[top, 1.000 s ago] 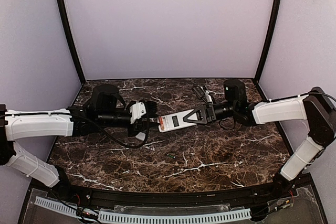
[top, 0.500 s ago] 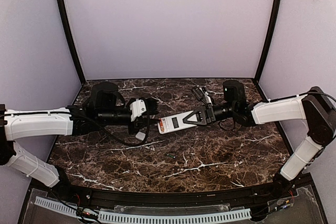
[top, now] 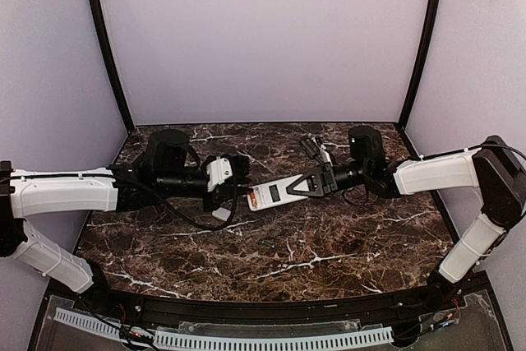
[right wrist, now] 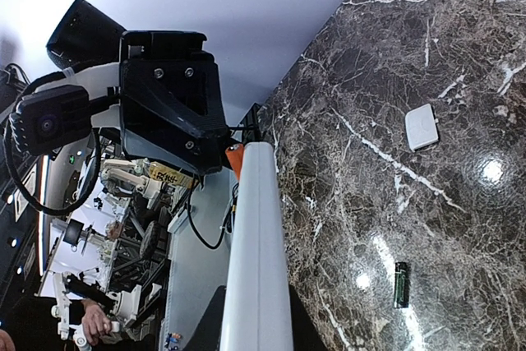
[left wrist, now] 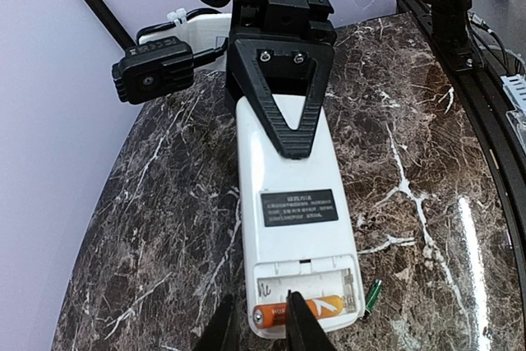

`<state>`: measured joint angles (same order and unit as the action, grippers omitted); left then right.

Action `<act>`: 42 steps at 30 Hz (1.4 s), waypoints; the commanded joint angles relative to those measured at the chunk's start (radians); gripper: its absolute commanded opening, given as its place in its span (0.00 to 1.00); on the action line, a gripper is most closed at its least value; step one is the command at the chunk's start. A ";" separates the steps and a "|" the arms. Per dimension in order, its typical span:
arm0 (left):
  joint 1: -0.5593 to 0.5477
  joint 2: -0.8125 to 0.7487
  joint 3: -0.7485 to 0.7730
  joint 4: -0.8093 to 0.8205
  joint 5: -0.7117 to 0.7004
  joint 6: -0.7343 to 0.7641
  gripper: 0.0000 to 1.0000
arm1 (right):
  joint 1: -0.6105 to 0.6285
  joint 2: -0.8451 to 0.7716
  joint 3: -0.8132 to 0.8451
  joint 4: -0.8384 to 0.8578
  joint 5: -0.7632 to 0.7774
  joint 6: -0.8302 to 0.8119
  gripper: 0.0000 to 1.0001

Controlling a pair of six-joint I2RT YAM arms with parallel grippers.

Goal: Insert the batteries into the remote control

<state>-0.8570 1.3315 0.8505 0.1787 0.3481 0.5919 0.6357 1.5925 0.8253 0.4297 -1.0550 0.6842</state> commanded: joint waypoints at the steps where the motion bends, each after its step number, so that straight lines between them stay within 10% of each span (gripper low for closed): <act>1: -0.008 0.008 0.026 -0.034 0.020 0.006 0.18 | 0.015 0.000 0.032 0.016 -0.006 -0.019 0.00; 42: -0.045 0.088 0.049 -0.206 -0.024 0.071 0.00 | 0.009 -0.075 -0.008 0.157 -0.015 0.032 0.00</act>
<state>-0.8913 1.3914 0.9058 0.0799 0.2993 0.6674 0.6426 1.5753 0.8173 0.3859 -1.0359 0.6872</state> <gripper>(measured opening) 0.006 0.151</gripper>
